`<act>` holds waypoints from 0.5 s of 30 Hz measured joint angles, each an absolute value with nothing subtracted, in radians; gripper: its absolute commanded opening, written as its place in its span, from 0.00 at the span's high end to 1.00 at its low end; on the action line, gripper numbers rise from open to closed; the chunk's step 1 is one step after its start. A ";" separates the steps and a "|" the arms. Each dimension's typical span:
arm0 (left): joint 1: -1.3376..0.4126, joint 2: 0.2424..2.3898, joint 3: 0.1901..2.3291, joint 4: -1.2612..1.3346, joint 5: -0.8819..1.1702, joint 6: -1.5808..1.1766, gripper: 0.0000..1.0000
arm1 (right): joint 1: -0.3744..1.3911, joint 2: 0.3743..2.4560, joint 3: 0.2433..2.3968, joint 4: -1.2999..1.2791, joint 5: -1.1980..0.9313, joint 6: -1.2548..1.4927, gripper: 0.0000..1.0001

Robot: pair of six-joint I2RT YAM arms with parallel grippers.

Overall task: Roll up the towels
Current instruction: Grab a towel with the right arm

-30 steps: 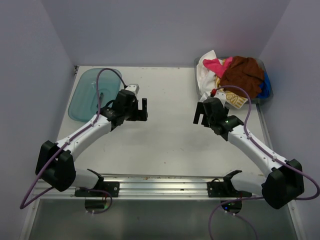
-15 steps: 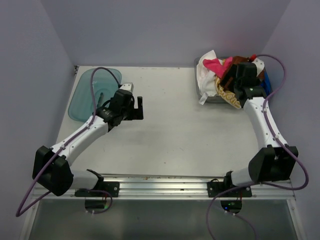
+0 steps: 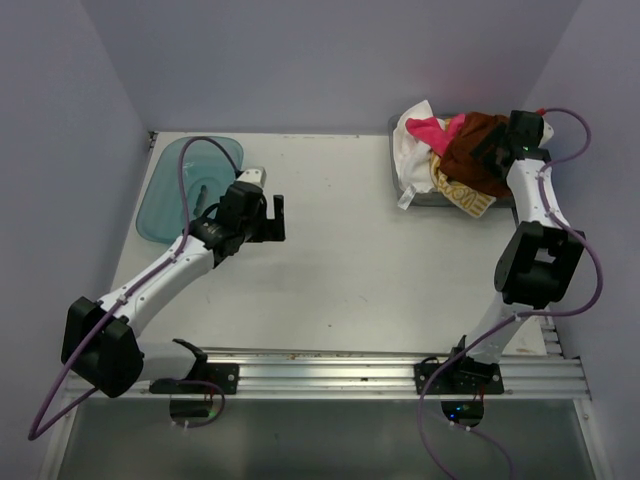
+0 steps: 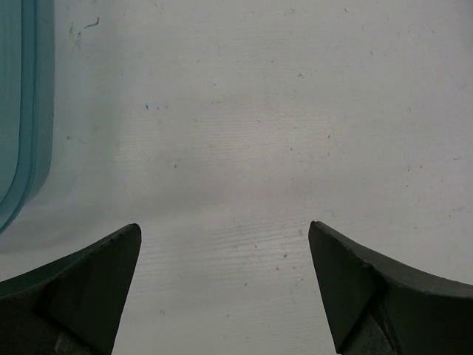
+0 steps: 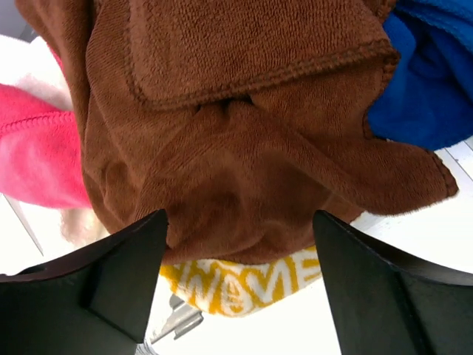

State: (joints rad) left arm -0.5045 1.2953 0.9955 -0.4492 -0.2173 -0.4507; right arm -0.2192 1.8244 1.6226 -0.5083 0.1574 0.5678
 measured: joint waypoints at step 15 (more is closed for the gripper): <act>-0.505 1.347 1.005 -0.450 -0.205 -0.370 0.00 | -0.233 1.935 1.700 -0.500 0.129 0.572 0.94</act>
State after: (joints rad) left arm -0.5045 1.3472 1.0046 -0.4503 -0.2050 -0.3702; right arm -0.2325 1.9347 1.7004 -0.4995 0.1291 0.5720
